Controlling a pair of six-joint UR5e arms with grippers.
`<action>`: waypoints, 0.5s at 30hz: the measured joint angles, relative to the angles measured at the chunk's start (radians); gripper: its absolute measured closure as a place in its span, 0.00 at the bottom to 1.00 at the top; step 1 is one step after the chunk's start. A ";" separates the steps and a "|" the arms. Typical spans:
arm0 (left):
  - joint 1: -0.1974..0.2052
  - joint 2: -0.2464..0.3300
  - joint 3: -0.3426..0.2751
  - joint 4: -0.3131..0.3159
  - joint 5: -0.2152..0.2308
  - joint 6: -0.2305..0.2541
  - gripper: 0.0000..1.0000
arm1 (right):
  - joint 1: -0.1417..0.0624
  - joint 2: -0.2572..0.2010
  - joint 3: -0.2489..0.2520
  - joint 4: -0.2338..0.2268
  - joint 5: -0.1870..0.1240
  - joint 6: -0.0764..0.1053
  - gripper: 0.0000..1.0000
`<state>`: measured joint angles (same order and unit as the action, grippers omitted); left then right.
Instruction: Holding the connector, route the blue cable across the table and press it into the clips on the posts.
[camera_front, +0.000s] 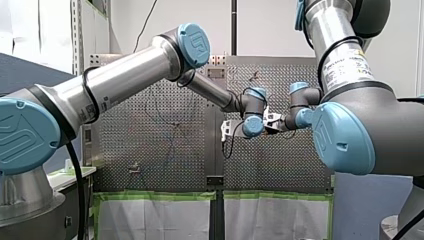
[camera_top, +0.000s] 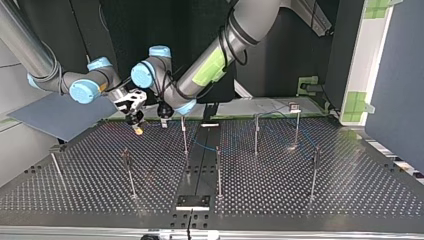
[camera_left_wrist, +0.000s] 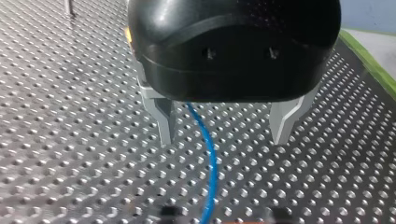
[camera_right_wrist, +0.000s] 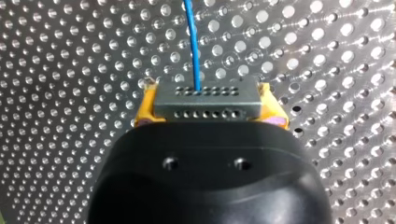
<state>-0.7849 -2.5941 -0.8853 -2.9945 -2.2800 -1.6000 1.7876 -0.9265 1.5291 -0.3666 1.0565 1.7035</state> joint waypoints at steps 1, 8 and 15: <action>0.002 -0.009 0.010 -0.002 0.000 0.003 0.00 | 0.000 0.000 0.000 0.000 -0.002 0.000 1.00; 0.020 -0.045 0.062 -0.004 -0.009 0.008 0.00 | 0.001 0.000 0.000 0.000 -0.012 0.002 1.00; 0.025 -0.047 0.072 -0.005 -0.012 0.007 0.00 | 0.001 0.001 0.000 0.001 -0.013 -0.001 1.00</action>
<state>-0.7597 -2.6415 -0.8132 -2.9991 -2.2925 -1.5930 1.7885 -0.9260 1.5294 -0.3660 1.0431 1.7024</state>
